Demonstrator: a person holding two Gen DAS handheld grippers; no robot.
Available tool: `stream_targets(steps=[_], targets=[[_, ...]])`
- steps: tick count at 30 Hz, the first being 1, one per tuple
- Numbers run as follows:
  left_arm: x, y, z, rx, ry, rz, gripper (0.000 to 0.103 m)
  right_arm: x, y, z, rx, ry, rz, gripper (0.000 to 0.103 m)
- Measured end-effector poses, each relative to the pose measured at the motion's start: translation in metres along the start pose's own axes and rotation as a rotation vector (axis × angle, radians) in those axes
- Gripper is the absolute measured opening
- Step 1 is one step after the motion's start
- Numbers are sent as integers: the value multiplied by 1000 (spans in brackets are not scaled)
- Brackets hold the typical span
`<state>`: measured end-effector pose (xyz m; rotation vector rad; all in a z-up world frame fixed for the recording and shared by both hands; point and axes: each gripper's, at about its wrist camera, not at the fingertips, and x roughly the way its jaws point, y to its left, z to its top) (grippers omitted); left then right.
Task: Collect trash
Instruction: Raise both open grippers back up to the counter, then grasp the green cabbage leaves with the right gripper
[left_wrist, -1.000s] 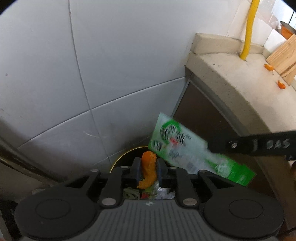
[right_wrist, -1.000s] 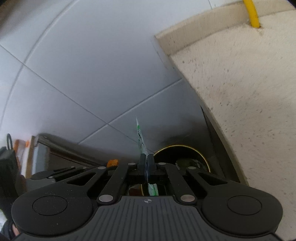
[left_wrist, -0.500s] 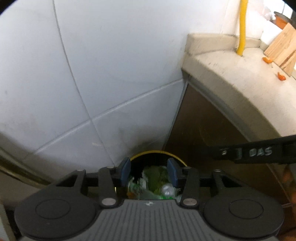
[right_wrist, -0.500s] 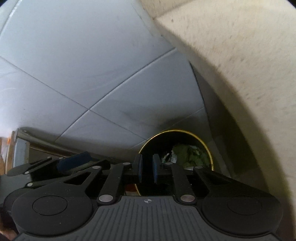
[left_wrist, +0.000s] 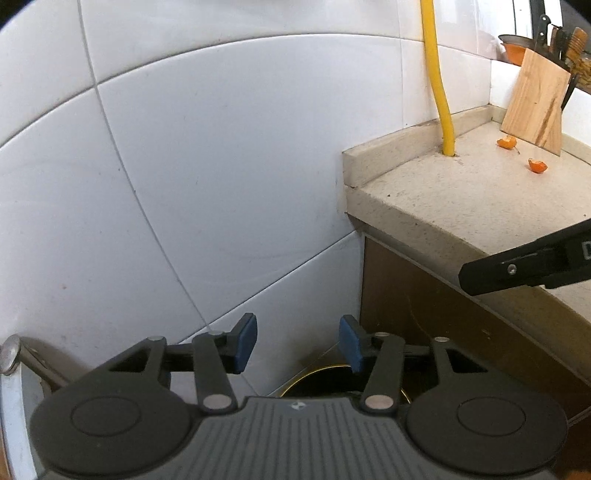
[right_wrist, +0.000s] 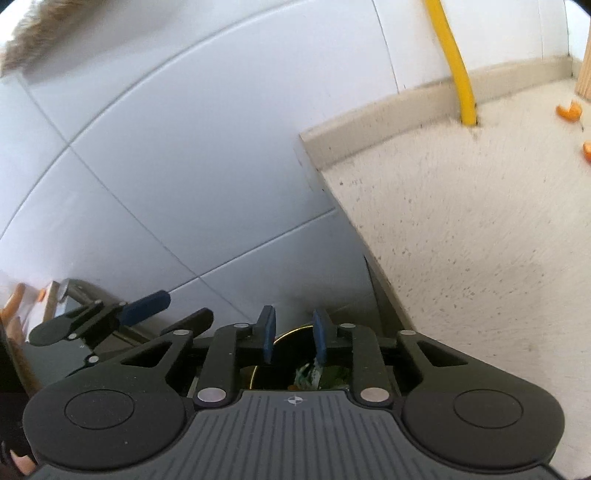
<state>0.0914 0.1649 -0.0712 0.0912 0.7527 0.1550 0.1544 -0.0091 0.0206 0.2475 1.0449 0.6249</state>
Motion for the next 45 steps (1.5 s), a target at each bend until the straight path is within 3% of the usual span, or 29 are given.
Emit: stream_targets(steps=[9, 17, 24, 34, 41, 45], targets=[[2, -4, 1, 10, 21, 36, 45, -26, 13, -6, -81, -48, -45, 41], [5, -15, 1, 12, 123, 57, 45, -40, 7, -8, -85, -59, -50, 42], [-3, -35, 21, -25, 200, -36, 45, -59, 1, -6, -102, -113, -70, 44], [-2, -108, 63, 139, 217, -110, 56, -96, -40, -6, -52, -200, -159, 48], [5, -159, 94, 232, 228, -209, 59, -127, -78, -11, -2, -248, -253, 57], [4, -178, 104, 242, 209, -301, 68, -150, -102, -12, 9, -274, -335, 64]])
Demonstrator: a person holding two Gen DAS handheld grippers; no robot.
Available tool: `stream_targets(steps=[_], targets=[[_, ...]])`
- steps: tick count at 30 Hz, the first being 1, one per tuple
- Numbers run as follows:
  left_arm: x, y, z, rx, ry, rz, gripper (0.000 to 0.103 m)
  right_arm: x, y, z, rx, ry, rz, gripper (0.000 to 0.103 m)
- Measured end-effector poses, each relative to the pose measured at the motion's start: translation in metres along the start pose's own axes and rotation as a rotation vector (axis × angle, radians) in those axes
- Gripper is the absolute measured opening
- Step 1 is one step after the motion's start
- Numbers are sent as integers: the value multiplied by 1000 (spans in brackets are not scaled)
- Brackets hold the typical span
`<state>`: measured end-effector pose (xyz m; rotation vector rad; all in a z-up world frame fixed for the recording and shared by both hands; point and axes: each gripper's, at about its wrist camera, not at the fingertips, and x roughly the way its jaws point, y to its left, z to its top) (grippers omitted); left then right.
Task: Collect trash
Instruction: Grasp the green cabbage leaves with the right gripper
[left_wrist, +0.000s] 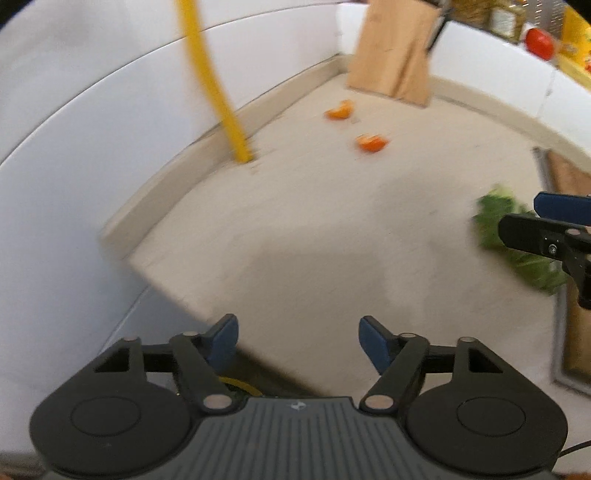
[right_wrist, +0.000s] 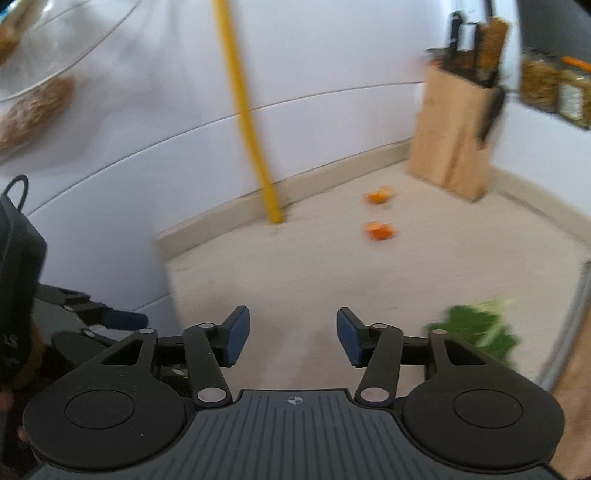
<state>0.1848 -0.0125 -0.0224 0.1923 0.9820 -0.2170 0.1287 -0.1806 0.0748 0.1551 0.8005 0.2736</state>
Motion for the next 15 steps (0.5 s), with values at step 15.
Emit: stream_targets(steps=[15], targets=[[38, -68, 53, 120, -7, -78, 70, 1, -107, -14, 18, 93, -215, 72]])
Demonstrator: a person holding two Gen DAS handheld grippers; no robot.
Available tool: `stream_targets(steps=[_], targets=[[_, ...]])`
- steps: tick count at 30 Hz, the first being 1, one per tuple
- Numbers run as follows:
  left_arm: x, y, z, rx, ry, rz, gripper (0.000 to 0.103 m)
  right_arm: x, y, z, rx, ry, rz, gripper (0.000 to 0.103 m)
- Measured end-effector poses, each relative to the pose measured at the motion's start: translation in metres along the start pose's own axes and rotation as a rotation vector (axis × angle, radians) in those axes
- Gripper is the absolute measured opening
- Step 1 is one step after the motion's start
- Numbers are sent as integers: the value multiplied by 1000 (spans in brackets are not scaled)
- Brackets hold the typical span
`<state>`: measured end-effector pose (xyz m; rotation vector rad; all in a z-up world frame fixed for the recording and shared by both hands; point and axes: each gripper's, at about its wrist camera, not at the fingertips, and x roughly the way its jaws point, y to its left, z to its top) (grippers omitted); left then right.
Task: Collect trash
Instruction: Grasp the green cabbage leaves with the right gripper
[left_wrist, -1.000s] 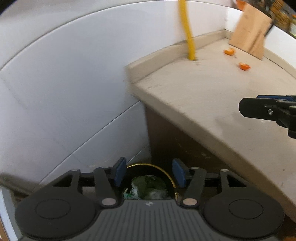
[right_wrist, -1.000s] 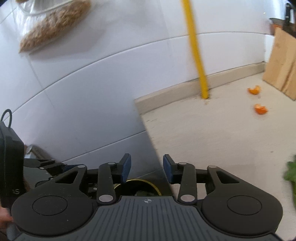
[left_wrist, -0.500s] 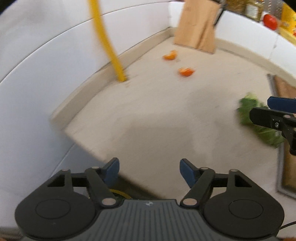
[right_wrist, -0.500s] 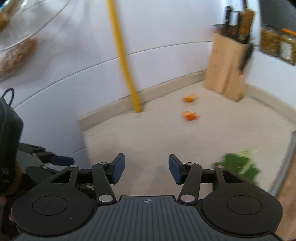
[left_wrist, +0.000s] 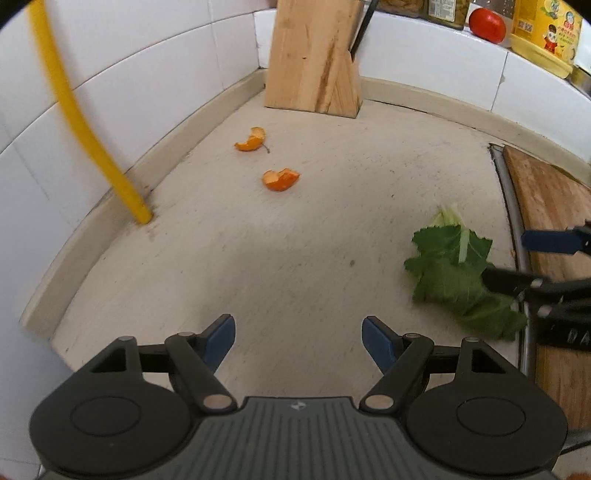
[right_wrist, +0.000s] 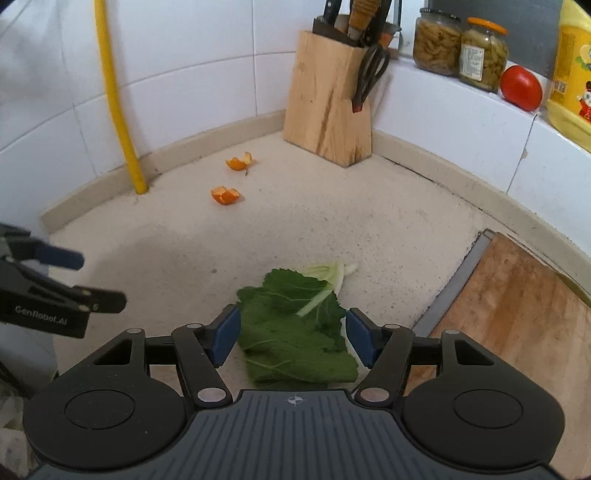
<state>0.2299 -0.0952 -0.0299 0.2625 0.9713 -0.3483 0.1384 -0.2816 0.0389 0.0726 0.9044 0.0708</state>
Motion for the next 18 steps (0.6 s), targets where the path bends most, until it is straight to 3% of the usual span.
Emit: stream_targets(steps=[10, 18], targets=[[13, -13, 23, -30, -28, 72, 70, 29, -6, 1, 15, 52, 60, 72], [7, -28, 25, 1, -131, 128, 70, 37, -13, 1, 13, 73, 82, 73]])
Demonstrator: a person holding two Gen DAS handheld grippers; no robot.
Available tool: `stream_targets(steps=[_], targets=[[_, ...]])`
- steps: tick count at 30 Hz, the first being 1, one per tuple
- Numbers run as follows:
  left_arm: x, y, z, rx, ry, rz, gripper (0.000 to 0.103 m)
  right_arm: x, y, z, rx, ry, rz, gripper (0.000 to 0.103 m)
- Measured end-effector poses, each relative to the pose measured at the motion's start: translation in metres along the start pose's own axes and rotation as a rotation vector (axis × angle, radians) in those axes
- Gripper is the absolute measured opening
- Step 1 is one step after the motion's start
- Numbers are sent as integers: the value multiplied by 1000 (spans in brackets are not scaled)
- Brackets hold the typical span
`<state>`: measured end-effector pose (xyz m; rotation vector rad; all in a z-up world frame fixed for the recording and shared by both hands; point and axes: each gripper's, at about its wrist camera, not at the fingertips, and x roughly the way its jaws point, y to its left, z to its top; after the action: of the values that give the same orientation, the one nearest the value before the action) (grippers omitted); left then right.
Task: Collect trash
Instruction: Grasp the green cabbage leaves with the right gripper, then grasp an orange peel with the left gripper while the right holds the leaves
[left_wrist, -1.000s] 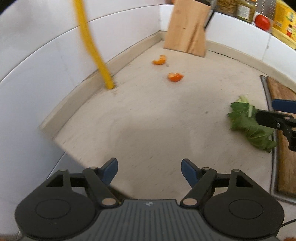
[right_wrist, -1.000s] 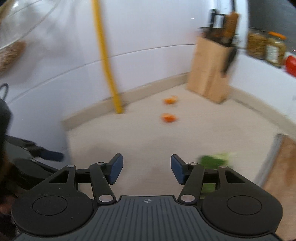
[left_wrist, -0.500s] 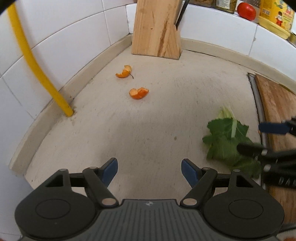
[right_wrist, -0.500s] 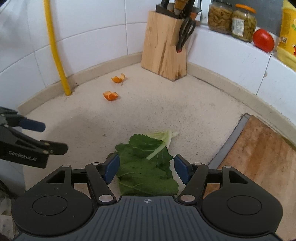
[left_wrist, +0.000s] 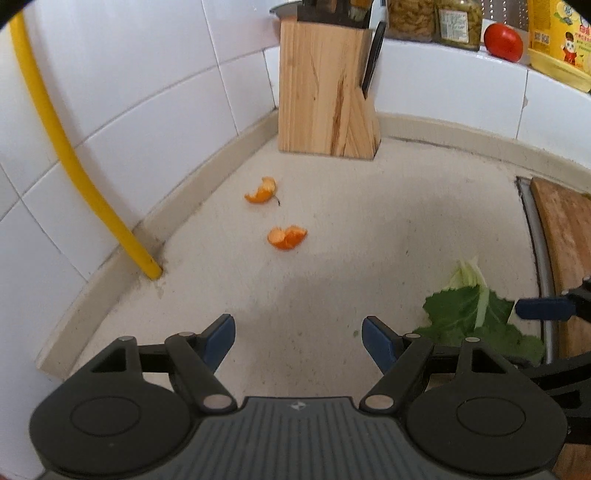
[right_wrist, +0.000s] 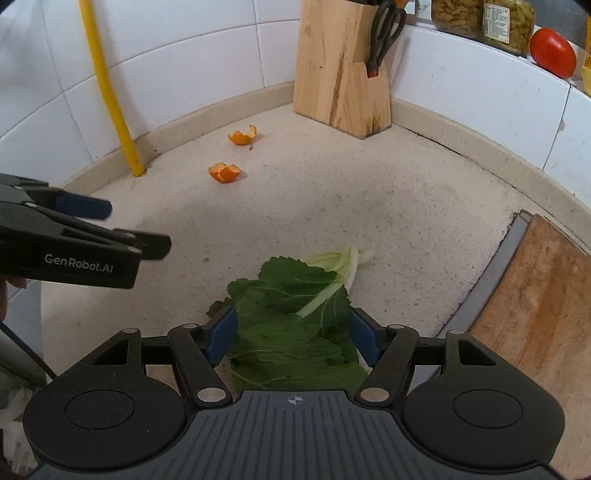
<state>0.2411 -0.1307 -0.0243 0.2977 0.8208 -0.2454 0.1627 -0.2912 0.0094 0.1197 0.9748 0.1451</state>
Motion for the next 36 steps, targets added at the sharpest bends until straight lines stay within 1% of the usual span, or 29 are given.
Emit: stream_targets(steps=[3, 13, 16, 17, 19, 20, 21, 22, 23, 24, 27, 30, 33, 36], targets=[[0, -2, 4, -8, -5, -5, 70, 2, -4, -1, 4, 7, 7, 73], [3, -4, 8, -16, -22, 31, 70, 10, -11, 0, -6, 26, 32, 73], [6, -3, 10, -20, -23, 36, 70, 15, -11, -1, -13, 40, 43, 69], [7, -3, 11, -22, -24, 37, 70, 16, -10, -1, -17, 47, 49, 63], [10, -3, 12, -22, -22, 42, 70, 19, -9, 0, -23, 54, 55, 56], [11, -3, 12, -20, -22, 44, 70, 18, -8, 1, -30, 52, 51, 42], [11, -2, 12, -18, -24, 48, 70, 19, -9, 2, -31, 53, 53, 34], [11, -2, 12, -15, -23, 52, 70, 18, -10, 3, -21, 50, 62, 30], [12, 0, 11, -15, -22, 54, 70, 17, -11, 3, -14, 45, 67, 23], [12, 2, 9, -18, -18, 54, 70, 15, -12, 4, -10, 36, 71, 19], [15, 11, 4, -28, 0, 46, 70, 6, -18, 9, 38, 2, 105, 11], [18, 19, 1, -31, 7, 37, 70, -4, -25, 15, 94, -33, 131, 10], [25, 27, 3, -34, -2, -3, 70, -11, -26, 24, 112, -81, 117, 9], [35, 36, 12, -57, -16, -39, 70, -16, -27, 30, 155, -133, 96, 9]])
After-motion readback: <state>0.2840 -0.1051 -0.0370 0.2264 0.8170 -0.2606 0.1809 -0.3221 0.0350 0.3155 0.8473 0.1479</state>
